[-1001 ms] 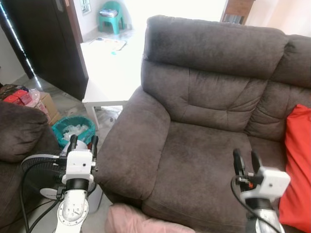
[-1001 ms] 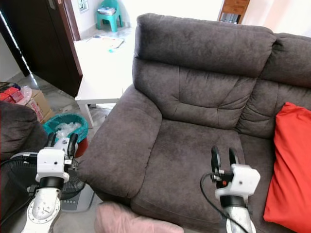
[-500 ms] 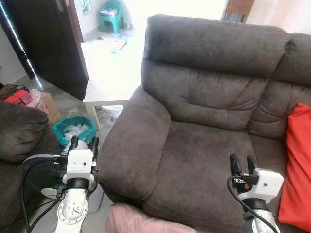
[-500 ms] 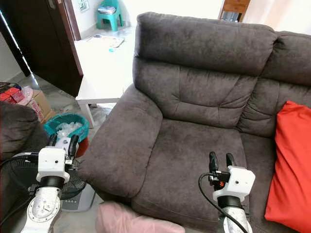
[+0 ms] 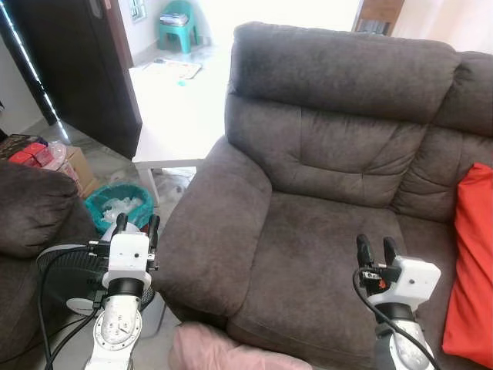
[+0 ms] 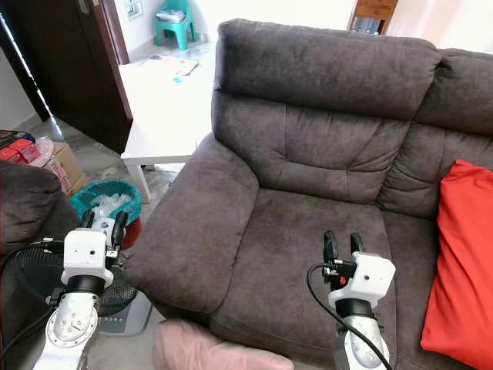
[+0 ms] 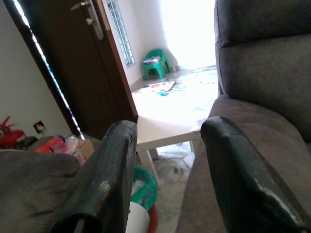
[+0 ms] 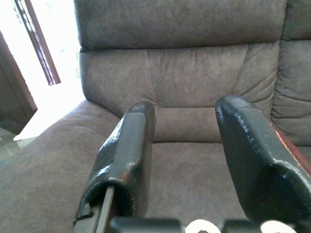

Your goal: Move the pillow to the sofa from floor

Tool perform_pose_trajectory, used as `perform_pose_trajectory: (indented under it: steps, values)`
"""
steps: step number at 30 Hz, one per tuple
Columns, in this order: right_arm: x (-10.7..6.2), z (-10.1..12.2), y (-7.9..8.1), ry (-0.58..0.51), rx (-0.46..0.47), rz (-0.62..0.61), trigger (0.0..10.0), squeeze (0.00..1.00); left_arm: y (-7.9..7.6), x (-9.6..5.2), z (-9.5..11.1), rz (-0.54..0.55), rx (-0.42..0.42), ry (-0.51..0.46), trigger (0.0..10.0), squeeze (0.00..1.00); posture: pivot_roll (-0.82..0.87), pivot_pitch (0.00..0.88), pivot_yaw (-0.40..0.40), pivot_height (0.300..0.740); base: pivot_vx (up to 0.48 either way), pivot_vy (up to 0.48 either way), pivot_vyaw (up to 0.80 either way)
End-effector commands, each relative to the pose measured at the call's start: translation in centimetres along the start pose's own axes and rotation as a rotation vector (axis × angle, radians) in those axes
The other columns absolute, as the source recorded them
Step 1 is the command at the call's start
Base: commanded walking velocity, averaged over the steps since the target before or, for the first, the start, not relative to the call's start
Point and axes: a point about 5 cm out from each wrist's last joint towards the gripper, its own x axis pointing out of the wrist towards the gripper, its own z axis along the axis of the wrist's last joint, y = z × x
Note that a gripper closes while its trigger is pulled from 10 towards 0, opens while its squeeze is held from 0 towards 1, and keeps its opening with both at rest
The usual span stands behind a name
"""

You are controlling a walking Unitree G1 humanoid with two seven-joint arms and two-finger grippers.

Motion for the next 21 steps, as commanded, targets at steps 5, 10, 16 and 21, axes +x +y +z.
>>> perform_pose_trajectory:
  steps: [5,10,16,21]
  values:
    - [0.49,0.09,-0.21,0.021,-0.025,0.007,10.0,0.0,-0.13,-0.54,-0.66,-0.004,-0.013,0.047,10.0,0.0,0.1,0.0,-0.046,0.74,0.0,0.0,0.0]
    - [0.51,-0.19,-0.1,0.045,-0.033,0.008,10.0,0.0,0.01,-0.53,-0.6,-0.002,-0.01,0.047,10.0,0.0,0.1,0.0,-0.046,0.731,0.0,0.0,0.0]
    - [0.42,-0.36,0.0,0.056,-0.036,0.011,10.0,0.0,-0.07,-0.42,-0.54,-0.005,-0.011,0.047,10.0,0.0,0.1,0.0,-0.04,0.701,0.0,0.0,0.0]
    - [0.33,-0.54,-0.03,0.072,-0.041,0.013,10.0,0.0,-0.15,-0.32,-0.49,-0.008,-0.011,0.049,10.0,0.0,0.1,0.0,-0.044,0.666,0.0,0.0,0.0]
